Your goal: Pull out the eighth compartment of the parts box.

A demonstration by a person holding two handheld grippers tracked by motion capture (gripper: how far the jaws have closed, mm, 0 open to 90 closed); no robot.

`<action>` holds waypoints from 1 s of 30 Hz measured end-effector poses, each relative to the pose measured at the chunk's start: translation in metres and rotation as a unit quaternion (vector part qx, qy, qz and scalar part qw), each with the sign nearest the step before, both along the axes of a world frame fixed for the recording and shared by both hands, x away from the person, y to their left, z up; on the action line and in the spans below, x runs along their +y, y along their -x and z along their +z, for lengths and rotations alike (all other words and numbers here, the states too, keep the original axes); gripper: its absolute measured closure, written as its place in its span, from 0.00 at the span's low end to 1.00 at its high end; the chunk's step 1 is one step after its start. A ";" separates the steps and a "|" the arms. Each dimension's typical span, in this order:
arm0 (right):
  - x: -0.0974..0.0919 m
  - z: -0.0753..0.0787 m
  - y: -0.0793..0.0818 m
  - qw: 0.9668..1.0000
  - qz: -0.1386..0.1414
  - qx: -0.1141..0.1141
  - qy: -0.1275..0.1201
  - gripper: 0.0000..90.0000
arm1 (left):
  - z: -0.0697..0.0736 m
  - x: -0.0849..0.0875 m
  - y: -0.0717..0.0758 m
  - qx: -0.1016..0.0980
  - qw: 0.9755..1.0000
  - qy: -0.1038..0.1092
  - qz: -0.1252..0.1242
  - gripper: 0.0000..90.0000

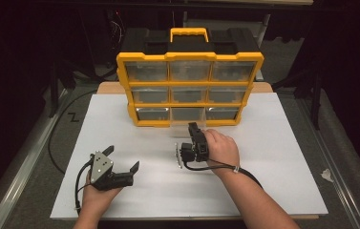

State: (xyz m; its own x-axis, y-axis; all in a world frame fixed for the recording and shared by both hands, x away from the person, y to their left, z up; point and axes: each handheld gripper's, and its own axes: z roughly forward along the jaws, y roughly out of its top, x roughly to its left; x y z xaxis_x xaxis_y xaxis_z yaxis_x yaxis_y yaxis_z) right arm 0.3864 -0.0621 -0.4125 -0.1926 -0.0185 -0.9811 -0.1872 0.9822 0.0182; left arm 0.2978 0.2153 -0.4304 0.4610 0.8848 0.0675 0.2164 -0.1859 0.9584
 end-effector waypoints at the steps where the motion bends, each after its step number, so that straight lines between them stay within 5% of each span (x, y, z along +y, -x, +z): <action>1: 0.000 0.000 0.000 1.000 0.000 0.000 0.000 0.86 | 0.000 0.000 0.000 0.000 1.000 0.000 0.000 0.00; 15: -0.006 -0.002 0.024 1.000 0.013 -0.003 -0.002 0.86 | 0.000 0.000 0.000 0.000 1.000 0.000 0.000 0.00; 30: -0.006 -0.004 0.025 1.000 0.012 -0.002 -0.004 0.86 | 0.000 -0.001 0.000 0.001 1.000 -0.002 -0.001 0.00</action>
